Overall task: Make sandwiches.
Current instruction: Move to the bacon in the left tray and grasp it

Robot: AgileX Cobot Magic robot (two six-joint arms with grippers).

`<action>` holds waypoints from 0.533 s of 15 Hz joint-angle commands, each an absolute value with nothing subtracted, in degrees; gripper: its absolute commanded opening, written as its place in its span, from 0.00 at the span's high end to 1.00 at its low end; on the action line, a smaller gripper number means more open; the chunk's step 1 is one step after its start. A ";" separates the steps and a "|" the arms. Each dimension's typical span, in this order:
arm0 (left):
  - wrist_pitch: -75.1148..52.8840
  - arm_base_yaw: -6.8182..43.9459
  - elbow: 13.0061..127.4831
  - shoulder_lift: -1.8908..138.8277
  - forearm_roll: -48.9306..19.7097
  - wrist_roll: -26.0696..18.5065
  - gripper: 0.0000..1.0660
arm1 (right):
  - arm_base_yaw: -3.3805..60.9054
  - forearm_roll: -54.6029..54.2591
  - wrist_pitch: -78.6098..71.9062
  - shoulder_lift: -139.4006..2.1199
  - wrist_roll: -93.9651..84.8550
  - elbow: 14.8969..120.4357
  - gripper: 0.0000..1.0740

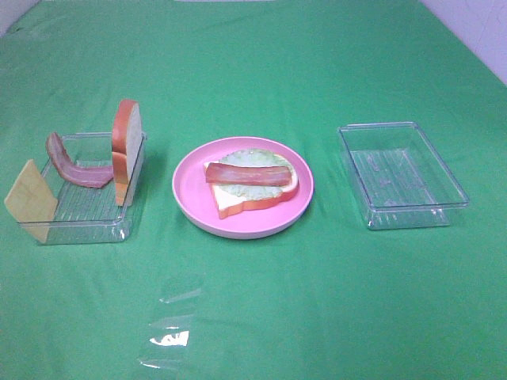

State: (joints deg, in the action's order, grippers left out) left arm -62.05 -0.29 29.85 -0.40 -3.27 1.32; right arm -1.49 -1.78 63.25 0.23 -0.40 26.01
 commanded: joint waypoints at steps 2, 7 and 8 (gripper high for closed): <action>-61.76 -0.40 29.62 -0.57 -3.32 1.32 0.08 | -1.55 -1.49 62.97 2.01 0.29 25.90 0.09; -61.71 -0.40 29.62 -0.52 -3.72 1.66 0.08 | -1.55 -1.55 62.97 2.01 0.34 25.90 0.09; -61.71 -0.40 29.62 0.17 -3.72 1.72 0.08 | -1.55 -1.55 62.97 1.95 0.34 25.90 0.09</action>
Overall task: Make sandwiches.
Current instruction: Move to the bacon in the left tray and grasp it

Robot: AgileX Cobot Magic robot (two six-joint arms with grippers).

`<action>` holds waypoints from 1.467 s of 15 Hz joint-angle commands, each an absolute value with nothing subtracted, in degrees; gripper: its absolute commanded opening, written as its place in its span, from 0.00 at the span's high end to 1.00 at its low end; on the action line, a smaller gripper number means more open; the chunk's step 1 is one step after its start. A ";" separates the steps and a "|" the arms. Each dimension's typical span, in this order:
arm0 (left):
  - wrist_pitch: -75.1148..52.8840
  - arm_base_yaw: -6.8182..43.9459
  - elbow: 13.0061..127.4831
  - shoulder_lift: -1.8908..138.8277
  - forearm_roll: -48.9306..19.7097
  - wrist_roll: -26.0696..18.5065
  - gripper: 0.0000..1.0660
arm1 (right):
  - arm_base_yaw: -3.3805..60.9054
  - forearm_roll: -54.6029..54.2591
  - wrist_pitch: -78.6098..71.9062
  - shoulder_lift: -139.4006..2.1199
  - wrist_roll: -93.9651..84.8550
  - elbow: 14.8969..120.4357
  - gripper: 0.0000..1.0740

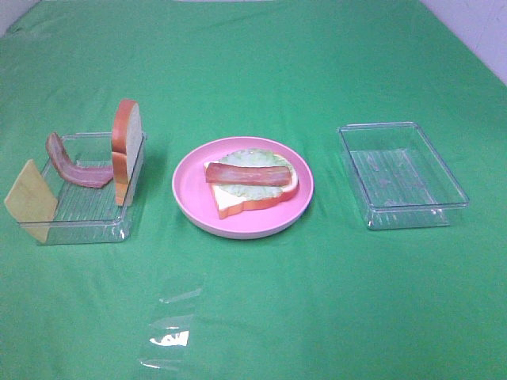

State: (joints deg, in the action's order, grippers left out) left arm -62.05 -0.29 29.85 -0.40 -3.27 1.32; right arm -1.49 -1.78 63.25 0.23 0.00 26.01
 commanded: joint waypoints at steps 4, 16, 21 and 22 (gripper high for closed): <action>-56.49 -0.40 31.91 7.96 -4.53 4.64 0.08 | -1.55 -1.55 62.97 1.95 0.34 25.90 0.09; -51.68 -0.40 53.29 54.89 -3.44 4.18 0.08 | -1.55 -1.55 62.97 1.95 0.34 25.90 0.09; -51.68 -0.40 64.97 78.84 -2.86 4.47 0.08 | -1.55 -1.55 62.97 1.95 0.34 25.90 0.09; -51.45 -0.40 65.95 80.79 -2.86 4.70 0.08 | -1.55 -1.55 62.97 1.95 0.34 25.90 0.09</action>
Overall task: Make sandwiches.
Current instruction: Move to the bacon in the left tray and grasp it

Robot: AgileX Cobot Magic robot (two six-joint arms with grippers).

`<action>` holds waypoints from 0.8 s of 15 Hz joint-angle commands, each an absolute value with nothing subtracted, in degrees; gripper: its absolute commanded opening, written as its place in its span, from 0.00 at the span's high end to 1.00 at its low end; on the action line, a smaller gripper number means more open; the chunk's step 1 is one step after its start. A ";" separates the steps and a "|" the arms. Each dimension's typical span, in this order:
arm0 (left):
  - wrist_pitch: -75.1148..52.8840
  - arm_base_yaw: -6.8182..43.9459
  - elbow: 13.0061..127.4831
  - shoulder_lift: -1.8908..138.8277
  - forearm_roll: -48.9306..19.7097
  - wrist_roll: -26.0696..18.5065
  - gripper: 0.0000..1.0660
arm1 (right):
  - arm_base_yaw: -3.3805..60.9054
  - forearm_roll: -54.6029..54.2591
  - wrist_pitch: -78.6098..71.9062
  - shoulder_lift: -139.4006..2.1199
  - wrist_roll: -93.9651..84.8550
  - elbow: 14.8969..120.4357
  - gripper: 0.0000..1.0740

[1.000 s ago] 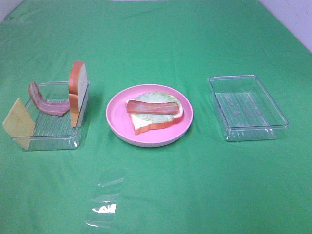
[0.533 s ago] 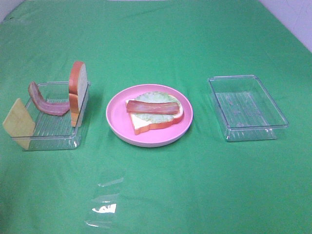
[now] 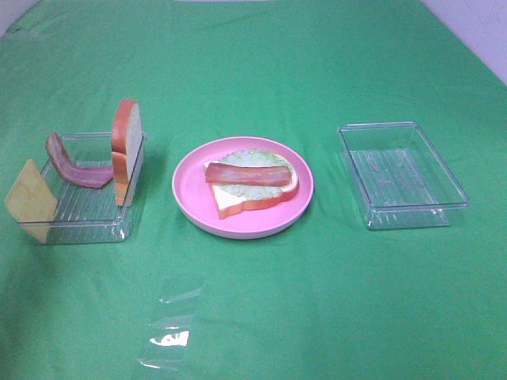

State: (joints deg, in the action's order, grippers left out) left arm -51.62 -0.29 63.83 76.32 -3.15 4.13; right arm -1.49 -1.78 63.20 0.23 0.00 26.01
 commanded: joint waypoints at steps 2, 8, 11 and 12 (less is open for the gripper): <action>-51.22 -0.40 70.02 87.66 -2.92 6.25 0.08 | -1.55 -1.55 62.97 1.95 0.34 25.90 0.09; -54.49 -0.40 83.14 103.99 -4.58 7.91 0.08 | -1.55 -1.55 62.97 1.89 0.34 25.90 0.09; -56.95 0.11 91.85 112.41 -4.81 10.14 0.08 | -1.55 -1.55 62.97 1.89 0.34 25.90 0.09; -57.52 0.74 93.62 114.42 -4.93 10.71 0.08 | -1.55 -1.55 62.97 1.89 0.40 25.90 0.09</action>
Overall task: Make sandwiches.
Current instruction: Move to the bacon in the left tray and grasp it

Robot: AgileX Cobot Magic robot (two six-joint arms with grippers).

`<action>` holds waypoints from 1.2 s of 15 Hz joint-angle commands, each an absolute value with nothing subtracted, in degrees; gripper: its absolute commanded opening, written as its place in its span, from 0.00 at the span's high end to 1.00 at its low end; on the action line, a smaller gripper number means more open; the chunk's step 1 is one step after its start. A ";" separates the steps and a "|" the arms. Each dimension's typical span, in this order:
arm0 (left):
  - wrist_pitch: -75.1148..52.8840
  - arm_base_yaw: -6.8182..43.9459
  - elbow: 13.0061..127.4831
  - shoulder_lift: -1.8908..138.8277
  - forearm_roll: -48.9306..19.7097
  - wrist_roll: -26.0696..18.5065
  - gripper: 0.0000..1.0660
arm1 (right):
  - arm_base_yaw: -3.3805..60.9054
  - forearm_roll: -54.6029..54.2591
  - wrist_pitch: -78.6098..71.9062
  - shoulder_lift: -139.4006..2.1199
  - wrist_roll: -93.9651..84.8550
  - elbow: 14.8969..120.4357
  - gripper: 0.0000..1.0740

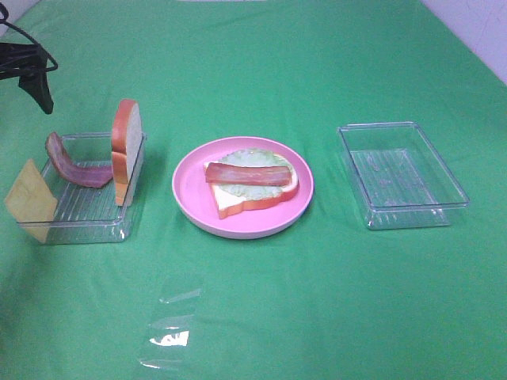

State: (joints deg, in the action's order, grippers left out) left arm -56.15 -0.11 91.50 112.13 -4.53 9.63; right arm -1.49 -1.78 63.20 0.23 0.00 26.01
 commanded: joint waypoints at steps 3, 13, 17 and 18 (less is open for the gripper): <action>-59.99 1.55 98.55 118.89 -4.76 10.94 0.08 | -1.55 -1.55 62.97 1.89 0.46 25.90 0.09; -63.77 1.78 107.54 129.37 -3.55 13.46 0.08 | -1.55 -1.55 62.97 1.89 0.57 25.90 0.09; -62.51 1.78 107.54 130.69 -3.72 13.46 0.10 | -1.55 -1.60 62.97 1.89 0.57 25.90 0.09; -62.45 1.78 107.54 130.69 -3.61 13.46 0.14 | -1.55 -1.60 62.97 1.89 0.57 25.90 0.09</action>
